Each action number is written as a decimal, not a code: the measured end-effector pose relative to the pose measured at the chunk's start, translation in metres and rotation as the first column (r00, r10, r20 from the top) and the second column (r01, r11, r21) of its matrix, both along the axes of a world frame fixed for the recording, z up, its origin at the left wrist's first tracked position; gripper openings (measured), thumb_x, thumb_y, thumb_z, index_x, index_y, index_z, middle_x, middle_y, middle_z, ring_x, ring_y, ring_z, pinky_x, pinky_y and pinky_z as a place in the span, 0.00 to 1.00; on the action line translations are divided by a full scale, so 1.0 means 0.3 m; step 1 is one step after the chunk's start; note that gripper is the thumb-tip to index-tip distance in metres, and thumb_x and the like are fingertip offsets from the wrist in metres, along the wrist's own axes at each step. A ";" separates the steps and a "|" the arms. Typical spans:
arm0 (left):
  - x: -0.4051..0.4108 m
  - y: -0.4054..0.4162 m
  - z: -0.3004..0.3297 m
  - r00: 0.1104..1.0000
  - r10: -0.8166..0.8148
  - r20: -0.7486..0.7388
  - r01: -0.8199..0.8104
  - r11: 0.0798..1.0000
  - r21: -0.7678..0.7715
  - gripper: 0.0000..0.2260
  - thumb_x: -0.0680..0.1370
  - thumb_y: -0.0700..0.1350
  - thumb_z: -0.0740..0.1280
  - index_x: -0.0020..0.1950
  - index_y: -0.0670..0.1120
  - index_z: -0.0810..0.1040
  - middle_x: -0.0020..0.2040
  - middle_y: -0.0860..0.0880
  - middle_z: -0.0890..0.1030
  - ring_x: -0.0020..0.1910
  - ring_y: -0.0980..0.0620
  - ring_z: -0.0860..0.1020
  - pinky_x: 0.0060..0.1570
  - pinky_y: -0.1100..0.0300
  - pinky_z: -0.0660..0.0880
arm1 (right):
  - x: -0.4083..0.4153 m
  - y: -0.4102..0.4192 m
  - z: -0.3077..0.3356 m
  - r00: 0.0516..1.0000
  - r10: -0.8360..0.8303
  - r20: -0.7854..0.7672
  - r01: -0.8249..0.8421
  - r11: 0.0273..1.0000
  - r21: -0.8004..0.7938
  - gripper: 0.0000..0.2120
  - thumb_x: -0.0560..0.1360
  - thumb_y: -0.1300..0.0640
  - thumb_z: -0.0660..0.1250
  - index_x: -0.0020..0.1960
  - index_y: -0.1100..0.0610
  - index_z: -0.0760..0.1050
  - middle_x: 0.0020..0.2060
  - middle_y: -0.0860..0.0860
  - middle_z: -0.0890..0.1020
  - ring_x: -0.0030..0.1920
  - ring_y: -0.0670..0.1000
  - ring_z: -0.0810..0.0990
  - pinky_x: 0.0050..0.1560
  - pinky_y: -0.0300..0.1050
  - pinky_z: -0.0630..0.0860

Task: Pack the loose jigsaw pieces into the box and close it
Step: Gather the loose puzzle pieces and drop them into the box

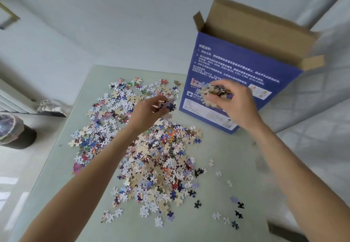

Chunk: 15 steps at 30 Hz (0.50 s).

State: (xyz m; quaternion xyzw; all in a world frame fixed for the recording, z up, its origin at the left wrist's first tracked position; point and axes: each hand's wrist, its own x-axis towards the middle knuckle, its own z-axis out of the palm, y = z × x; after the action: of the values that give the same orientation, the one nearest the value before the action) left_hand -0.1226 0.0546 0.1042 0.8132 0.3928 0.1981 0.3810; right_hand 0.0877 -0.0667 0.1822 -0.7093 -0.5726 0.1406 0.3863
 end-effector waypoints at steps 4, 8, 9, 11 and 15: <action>0.152 0.080 0.197 0.989 -0.095 0.110 0.088 0.994 0.072 0.09 0.74 0.43 0.70 0.52 0.51 0.77 0.43 0.47 0.84 0.38 0.51 0.82 0.41 0.53 0.80 | 0.172 0.045 0.220 0.994 -0.111 0.004 0.109 0.981 0.163 0.11 0.70 0.49 0.73 0.51 0.46 0.78 0.40 0.37 0.79 0.39 0.42 0.80 0.45 0.45 0.79; 0.309 0.159 0.370 0.972 -0.145 0.186 0.113 0.979 0.171 0.09 0.73 0.44 0.71 0.49 0.55 0.76 0.42 0.47 0.83 0.38 0.49 0.82 0.42 0.53 0.79 | 0.328 0.097 0.295 0.957 -0.282 0.062 0.262 0.938 0.229 0.13 0.69 0.46 0.72 0.52 0.48 0.78 0.41 0.41 0.79 0.42 0.49 0.81 0.46 0.57 0.79; 0.353 0.177 0.413 0.966 -0.164 0.199 0.122 0.970 0.209 0.09 0.72 0.43 0.71 0.49 0.54 0.76 0.42 0.47 0.82 0.39 0.48 0.82 0.42 0.56 0.78 | 0.358 0.104 0.300 0.949 -0.304 0.078 0.282 0.935 0.216 0.13 0.70 0.49 0.72 0.53 0.51 0.78 0.41 0.43 0.79 0.42 0.50 0.80 0.47 0.57 0.78; 0.430 0.201 0.484 0.957 -0.218 0.190 0.151 0.937 0.313 0.09 0.72 0.44 0.71 0.52 0.51 0.78 0.44 0.48 0.82 0.40 0.47 0.81 0.42 0.58 0.76 | 0.390 0.112 0.293 0.939 -0.315 0.138 0.292 0.942 0.163 0.13 0.72 0.52 0.71 0.55 0.54 0.78 0.45 0.47 0.80 0.44 0.51 0.79 0.50 0.53 0.77; 0.570 0.229 0.543 0.953 -0.302 0.019 0.254 0.832 0.494 0.14 0.73 0.46 0.70 0.58 0.49 0.78 0.51 0.49 0.82 0.48 0.49 0.79 0.46 0.60 0.73 | 0.422 0.119 0.260 0.913 -0.301 0.276 0.279 0.953 0.117 0.14 0.73 0.51 0.69 0.58 0.54 0.77 0.54 0.50 0.81 0.52 0.51 0.78 0.51 0.46 0.72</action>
State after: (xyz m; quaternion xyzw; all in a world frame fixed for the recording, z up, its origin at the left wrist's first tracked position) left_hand 0.0485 0.1232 0.2670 0.9206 0.1889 0.2715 0.2077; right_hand 0.2143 -0.0312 0.2603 -0.7843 -0.5164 -0.0457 0.3409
